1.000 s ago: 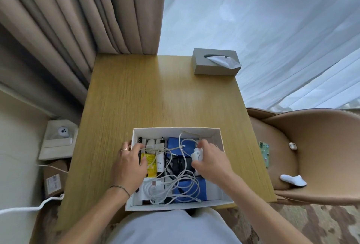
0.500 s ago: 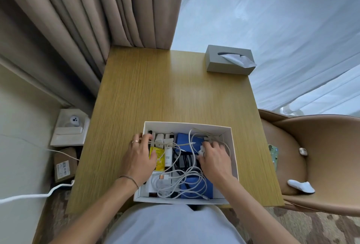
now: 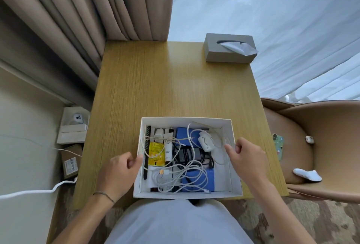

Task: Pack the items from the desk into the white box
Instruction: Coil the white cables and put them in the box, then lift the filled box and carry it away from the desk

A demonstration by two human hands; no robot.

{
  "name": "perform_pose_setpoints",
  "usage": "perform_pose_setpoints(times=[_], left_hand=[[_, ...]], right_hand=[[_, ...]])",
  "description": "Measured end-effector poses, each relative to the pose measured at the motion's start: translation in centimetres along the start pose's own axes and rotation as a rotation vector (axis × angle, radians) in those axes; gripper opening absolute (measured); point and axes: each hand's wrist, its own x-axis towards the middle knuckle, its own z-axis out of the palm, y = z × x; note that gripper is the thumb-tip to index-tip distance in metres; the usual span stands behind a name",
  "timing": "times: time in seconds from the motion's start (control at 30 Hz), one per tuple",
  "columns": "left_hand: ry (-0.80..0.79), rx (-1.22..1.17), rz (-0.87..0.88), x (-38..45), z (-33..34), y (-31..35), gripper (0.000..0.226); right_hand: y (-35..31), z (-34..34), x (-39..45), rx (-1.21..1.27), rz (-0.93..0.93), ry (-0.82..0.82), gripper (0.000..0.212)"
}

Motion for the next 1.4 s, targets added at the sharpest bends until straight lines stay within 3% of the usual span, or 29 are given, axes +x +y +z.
perform_pose_setpoints(times=[0.13,0.27,0.73,1.4], left_hand=[[-0.077,0.058,-0.044,0.1,0.8,0.7,0.054],[-0.135,0.079,-0.123,0.7,1.1,1.2,0.05],[-0.093,0.04,-0.135,1.2,-0.9,4.1,0.056],[-0.162,0.121,0.374,8.3,-7.4,4.4,0.056]], right_hand=[[1.3,0.8,-0.1,-0.189,0.09,-0.133,0.051],[1.8,1.6,0.3,-0.225,0.125,-0.242,0.047],[1.6,0.3,1.5,-0.114,0.119,-0.23,0.047],[-5.5,-1.9,-9.2,0.038,0.551,0.114,0.051]])
